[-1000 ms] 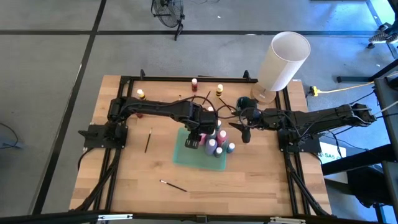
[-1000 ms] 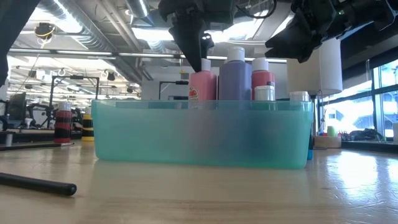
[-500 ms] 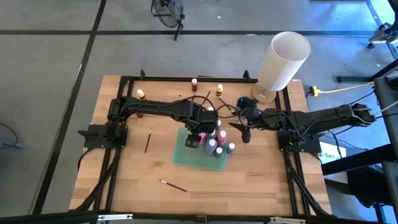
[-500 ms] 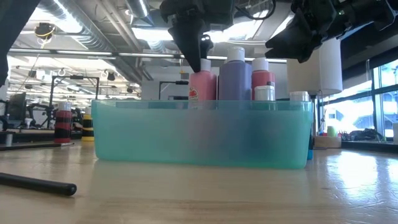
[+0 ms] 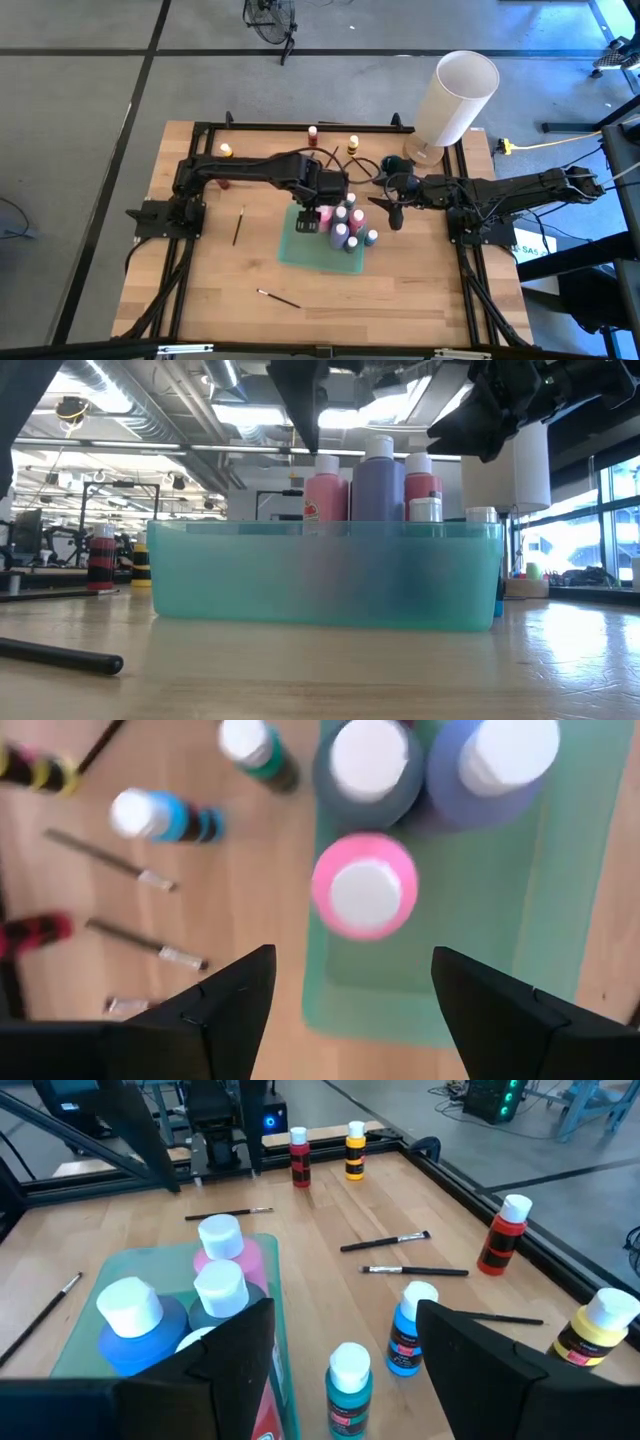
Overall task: Pick & Place Paint Supplies
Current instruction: Put the black eyeshadow brush into the green cup
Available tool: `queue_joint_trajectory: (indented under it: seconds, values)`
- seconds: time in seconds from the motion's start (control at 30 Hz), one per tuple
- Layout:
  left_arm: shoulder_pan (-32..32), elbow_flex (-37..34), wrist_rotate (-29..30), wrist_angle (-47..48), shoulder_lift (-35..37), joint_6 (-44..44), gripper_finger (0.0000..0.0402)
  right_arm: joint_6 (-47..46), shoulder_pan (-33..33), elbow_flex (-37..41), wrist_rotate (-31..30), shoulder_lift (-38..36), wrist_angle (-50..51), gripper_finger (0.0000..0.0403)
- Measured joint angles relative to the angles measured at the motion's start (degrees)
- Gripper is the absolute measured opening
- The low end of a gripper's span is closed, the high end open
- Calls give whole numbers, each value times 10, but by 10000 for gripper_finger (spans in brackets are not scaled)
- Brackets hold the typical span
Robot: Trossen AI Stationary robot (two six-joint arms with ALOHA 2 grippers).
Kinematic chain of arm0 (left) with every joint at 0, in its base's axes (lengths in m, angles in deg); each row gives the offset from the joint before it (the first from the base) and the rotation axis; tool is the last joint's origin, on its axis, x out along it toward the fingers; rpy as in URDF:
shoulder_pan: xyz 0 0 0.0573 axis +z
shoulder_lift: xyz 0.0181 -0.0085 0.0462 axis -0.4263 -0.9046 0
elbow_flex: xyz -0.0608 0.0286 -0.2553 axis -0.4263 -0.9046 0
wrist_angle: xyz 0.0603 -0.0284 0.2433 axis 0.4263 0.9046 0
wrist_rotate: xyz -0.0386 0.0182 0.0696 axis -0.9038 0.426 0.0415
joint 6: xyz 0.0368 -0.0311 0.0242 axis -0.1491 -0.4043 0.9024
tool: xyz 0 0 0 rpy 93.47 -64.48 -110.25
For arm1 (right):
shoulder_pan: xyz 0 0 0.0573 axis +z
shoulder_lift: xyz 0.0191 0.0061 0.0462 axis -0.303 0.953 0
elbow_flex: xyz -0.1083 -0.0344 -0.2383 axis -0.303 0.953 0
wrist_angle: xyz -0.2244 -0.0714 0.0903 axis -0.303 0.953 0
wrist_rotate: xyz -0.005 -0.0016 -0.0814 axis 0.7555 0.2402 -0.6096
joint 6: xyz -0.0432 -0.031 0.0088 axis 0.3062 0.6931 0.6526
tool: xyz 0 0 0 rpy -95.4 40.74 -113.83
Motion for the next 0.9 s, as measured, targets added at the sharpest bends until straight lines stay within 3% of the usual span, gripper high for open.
queue_joint_trajectory:
  seconds: [0.17,0.37,0.53,0.8,0.9]
  values:
    - [-24,62,43,104,0,-62,265,-6,0,0,0,0,20,248]
    - [-61,68,64,99,44,-91,265,-75,0,0,54,0,66,248]
    - [-87,60,82,98,103,-105,265,-91,3,0,59,0,64,248]
    - [-120,60,247,99,203,-119,265,-49,2,0,47,0,27,248]
    - [-121,60,245,99,232,-140,265,-8,2,0,32,0,21,248]
